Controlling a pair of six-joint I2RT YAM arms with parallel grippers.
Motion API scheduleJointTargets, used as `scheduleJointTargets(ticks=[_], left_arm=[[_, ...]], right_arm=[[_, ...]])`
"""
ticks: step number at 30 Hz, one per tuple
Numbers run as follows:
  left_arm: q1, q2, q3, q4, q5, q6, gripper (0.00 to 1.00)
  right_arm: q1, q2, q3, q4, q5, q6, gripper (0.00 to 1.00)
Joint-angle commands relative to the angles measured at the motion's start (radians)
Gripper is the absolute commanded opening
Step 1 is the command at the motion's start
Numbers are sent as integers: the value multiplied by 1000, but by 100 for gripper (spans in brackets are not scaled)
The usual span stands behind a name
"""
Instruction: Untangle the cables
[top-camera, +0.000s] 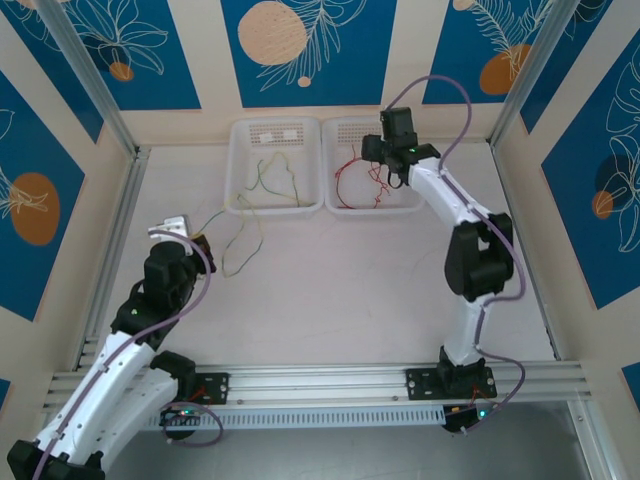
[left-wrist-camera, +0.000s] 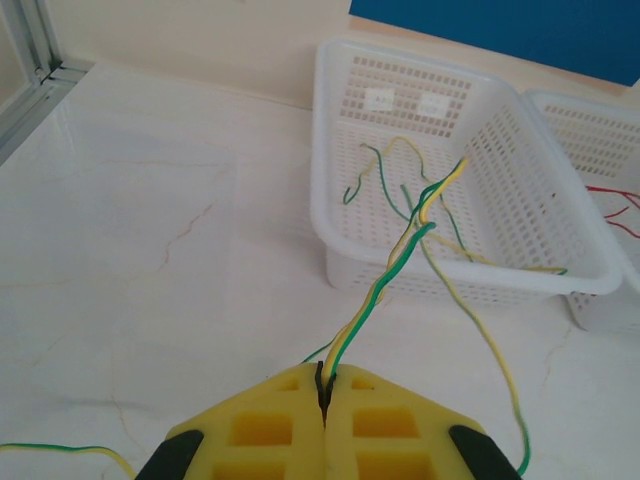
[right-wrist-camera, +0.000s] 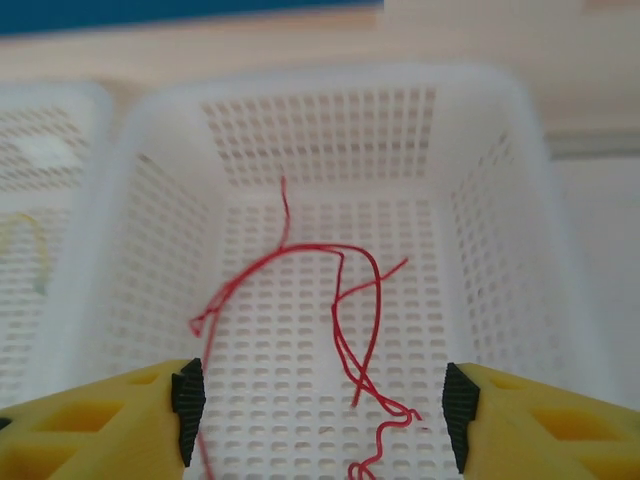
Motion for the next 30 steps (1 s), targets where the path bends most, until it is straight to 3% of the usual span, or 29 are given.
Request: scheduleJointTargets(ticks=[1,4,6,13,18,23,26,30], left_arm=[[2,-34,59,-9,43,17,0],[2,-54,84,-19,110,34,0],[1,-63,109,-40,141,39,0],[2,-73,245,-108,139,42,0],[2,-49,275,34,169,-2,0],[4,124,324,168,132,-71,0],[5,248,409,188,28,-77,0],[6,400,464,344,-26,-95,0]], right_arm=[[70,-178,-116,98,21,-76,67],[117,-331,-275,204,-167,-101,69],[151,-422,-391,279,-223,-96,69],[185,-687,-692,444,-84,-90,68],[173,-846,-857,517,-37,-87,68],[181,-928,-948,551,-42,-105,68],[184,-968,-989,562,3,-118,68],[184,-997,-1050,567,27,-138,68]])
